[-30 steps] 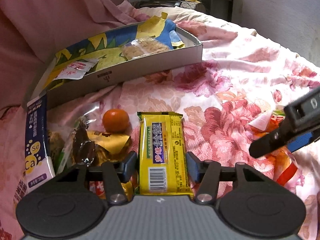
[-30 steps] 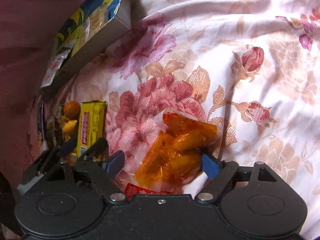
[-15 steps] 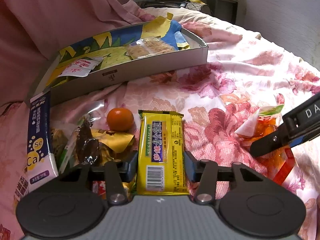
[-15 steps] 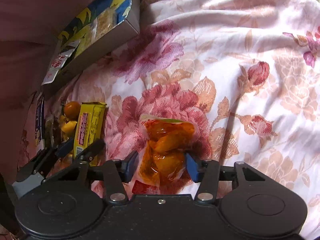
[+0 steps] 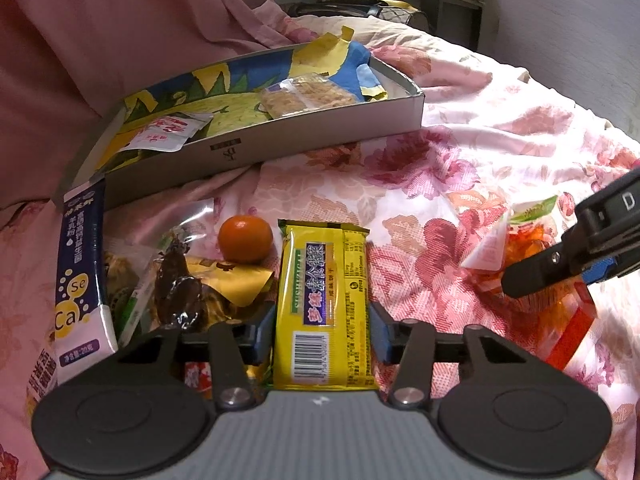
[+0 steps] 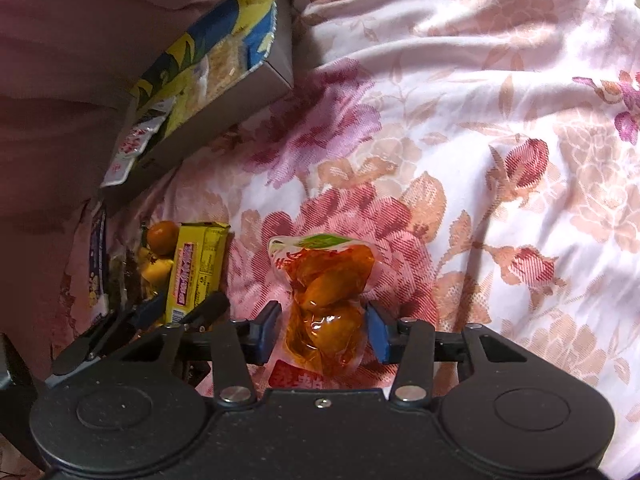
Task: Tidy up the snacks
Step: 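Lift the wafer bar and orange pouch and carry both toward the tray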
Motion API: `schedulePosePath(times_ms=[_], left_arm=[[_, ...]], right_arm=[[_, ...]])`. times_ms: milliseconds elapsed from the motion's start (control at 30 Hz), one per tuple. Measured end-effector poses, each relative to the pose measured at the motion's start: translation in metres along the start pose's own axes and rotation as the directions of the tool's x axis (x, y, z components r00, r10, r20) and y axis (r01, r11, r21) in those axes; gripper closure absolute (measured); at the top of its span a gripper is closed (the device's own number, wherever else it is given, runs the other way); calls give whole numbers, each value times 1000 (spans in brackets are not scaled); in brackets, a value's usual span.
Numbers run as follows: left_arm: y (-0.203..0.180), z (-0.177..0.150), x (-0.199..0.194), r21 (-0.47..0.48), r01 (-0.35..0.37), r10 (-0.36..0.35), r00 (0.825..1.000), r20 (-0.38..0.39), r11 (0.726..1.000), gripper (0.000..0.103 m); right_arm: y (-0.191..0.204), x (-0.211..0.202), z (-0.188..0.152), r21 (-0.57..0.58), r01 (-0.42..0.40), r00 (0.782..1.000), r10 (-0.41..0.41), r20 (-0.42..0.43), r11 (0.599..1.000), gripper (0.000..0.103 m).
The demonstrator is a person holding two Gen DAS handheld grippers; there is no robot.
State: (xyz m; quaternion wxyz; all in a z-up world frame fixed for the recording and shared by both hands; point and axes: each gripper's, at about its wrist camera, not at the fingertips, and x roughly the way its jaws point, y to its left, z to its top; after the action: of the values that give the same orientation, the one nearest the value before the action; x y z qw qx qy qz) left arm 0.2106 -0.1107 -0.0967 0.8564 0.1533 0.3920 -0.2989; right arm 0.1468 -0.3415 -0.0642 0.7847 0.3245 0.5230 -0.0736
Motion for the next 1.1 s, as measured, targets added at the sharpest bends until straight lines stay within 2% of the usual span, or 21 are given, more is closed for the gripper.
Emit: schedulePosePath(times_ms=[200,333,467,533,767,933,1100], left_arm=[[0,1,-3,-14,-2,2,1000,-4,1000,51],[9,4,-6,-104,35,-37,999,-17,994,51],[19,5,-12,-202,79,-83,996,-11,976,51],[20,6,-16,-215,84,-84,996,8,973,51],[19,15,-37,-207,46,-19,991,129,977,51],[28,34,-44,-236,16,40,972,233,972,51],[38,51,-40,-243,-25,99,950,296,970,51]], right_arm=[[2,-1,3,1,-36,999,36,17,999,55],[2,-3,5,2,-55,998,55,38,998,55],[3,-5,7,-1,-90,994,90,59,996,55],[6,-7,7,-17,-99,992,100,73,995,55],[19,-17,8,-90,-138,977,151,153,986,55],[27,-24,16,-133,-171,950,200,242,976,55],[36,-32,33,-159,-226,889,270,369,961,55]])
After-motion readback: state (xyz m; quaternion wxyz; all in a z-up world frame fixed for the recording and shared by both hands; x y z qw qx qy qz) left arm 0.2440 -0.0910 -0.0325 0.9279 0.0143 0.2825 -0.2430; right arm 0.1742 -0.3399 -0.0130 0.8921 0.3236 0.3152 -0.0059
